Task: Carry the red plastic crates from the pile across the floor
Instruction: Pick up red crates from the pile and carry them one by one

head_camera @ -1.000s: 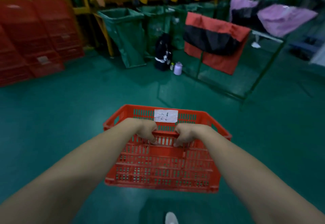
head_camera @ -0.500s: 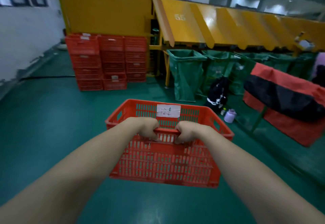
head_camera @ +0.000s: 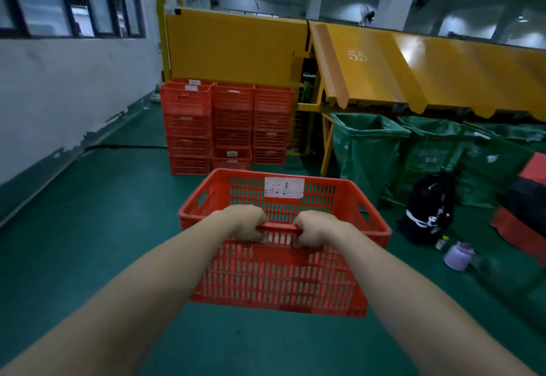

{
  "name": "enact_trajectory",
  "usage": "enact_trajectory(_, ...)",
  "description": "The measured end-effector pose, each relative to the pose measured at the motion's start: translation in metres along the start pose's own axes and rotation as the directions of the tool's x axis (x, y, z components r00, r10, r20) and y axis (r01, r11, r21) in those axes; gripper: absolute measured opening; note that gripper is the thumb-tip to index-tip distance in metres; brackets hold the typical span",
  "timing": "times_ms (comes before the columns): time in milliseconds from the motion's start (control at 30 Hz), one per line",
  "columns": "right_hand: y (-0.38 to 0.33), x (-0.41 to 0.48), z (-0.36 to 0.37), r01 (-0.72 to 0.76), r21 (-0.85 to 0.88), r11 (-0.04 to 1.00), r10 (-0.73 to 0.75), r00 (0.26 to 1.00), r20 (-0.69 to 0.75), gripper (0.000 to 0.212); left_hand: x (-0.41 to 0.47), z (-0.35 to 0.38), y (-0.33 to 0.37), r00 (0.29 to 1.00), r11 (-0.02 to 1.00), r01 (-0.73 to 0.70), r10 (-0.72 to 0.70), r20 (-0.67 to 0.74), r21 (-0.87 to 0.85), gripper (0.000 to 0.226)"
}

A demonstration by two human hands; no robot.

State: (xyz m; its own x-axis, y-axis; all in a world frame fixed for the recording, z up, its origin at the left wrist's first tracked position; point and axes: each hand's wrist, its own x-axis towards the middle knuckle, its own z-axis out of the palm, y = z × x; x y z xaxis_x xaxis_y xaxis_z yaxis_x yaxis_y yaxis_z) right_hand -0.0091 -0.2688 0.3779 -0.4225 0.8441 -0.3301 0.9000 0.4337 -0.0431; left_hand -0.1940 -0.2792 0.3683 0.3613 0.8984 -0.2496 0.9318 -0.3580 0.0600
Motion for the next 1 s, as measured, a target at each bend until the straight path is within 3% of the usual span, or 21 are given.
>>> enact_trajectory(367,0.008,0.217,-0.079,0.019,-0.063,0.998,-0.026,0.994,-0.11,0.026,0.152,-0.05,-0.16,0.993,0.998,0.036,-0.031,-0.113,0.045,0.03)
enact_trajectory(1000,0.148,0.625,-0.236,0.182,-0.129,0.975,-0.198,0.973,-0.122,0.013,0.514,-0.164,-0.368,0.969,0.979,0.204,-0.199,-0.144,0.021,0.026)
